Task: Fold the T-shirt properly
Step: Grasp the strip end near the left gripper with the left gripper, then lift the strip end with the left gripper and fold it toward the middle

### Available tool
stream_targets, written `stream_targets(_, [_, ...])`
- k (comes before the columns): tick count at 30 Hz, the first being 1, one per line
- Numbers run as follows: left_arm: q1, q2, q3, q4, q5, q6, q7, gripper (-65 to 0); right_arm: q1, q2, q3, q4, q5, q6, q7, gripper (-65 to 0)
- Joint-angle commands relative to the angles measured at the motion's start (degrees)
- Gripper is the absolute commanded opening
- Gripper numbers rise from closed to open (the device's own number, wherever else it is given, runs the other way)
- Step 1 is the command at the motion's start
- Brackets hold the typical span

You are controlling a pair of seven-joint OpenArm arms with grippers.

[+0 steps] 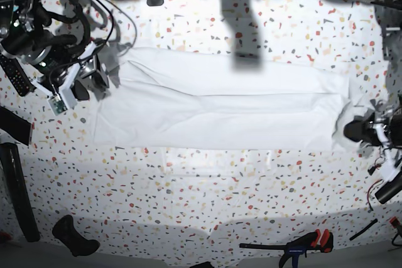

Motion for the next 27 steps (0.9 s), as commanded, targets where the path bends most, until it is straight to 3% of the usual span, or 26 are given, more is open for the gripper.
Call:
stream_targets(1, [-1.4, 0.2, -0.4, 2.9, -2.9, 0.2, 0.2, -65.0, 0.3, 0.8, 0.4, 1.0, 0.5, 0.5, 1.1, -35.5])
stream_targets(9, [-0.9, 9.2, -0.4, 17.7, -3.2, 1.3, 0.6, -65.0, 0.3, 0.8, 0.4, 1.0, 0.5, 0.5, 1.1, -35.5])
stream_targets(14, [3.7, 15.9, -0.4, 22.1, -2.7, 1.0, 0.2, -65.0, 0.3, 0.8, 0.4, 1.0, 0.5, 0.5, 1.1, -35.5])
stream_targets(17, [7.4, 19.9, -0.4, 22.2, 3.1, 1.0, -4.0, -65.0, 0.3, 0.8, 0.4, 1.0, 0.5, 0.5, 1.2, -35.5])
stream_targets(22, [11.9, 25.7, -0.4, 22.2, 15.5, 1.0, -16.5, -65.0, 0.3, 0.8, 0.4, 1.0, 0.5, 0.5, 1.4, -35.5])
stream_targets(27, [13.7, 30.9, -0.4, 22.2, 20.8, 1.0, -19.6, -65.0, 0.3, 0.8, 0.4, 1.0, 0.5, 0.5, 1.9, -35.5])
